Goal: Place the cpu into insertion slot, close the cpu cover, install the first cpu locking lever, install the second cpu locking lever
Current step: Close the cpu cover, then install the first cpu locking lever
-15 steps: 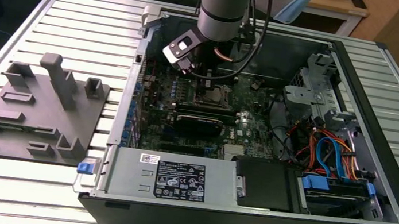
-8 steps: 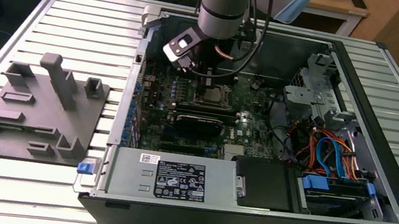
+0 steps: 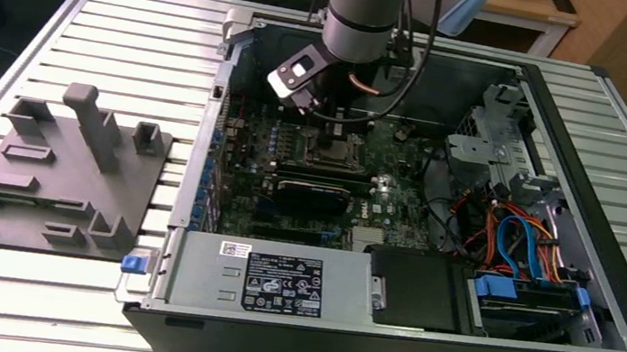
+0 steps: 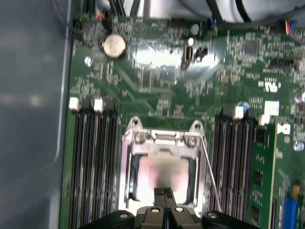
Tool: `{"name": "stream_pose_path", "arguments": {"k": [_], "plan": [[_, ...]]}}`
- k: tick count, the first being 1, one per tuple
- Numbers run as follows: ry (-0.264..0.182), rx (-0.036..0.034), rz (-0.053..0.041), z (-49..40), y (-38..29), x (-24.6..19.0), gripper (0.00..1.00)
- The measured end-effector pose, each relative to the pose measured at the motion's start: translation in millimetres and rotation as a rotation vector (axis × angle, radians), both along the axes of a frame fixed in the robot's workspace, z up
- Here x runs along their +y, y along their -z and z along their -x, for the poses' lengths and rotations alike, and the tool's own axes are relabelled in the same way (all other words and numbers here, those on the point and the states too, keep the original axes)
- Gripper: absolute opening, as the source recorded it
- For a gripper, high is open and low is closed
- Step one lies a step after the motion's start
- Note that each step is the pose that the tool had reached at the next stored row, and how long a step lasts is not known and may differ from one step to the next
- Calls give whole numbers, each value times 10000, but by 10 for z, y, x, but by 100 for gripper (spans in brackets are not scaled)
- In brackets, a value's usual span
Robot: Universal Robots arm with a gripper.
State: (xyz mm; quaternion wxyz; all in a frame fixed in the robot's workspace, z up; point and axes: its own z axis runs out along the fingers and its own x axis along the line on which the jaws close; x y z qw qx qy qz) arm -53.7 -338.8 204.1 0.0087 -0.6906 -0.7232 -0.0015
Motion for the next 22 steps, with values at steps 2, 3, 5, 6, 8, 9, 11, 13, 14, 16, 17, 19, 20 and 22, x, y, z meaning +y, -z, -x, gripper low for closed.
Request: {"name": "stream_pose_path", "arguments": {"k": [2,3,5,6,8,9,11,13,14,16,17,19,20,22], "plan": [[1,0,-1,-51,0,0,11],[0,-1,0,-80,0,0,11],[0,0,0,-105,0,-1,11],[1,0,0,-106,0,-1,11],[1,0,-1,-124,0,0,11],[1,0,0,-142,0,0,11],[1,-1,-1,-142,-1,1,11],[1,0,1,-142,-6,0,11],[1,0,0,-142,-9,0,11],[1,0,0,-142,-19,0,11],[1,0,1,-142,-23,0,11],[1,-1,-1,-142,-29,0,11],[1,0,1,-142,-33,0,11],[2,0,1,-142,-44,0,11]]}}
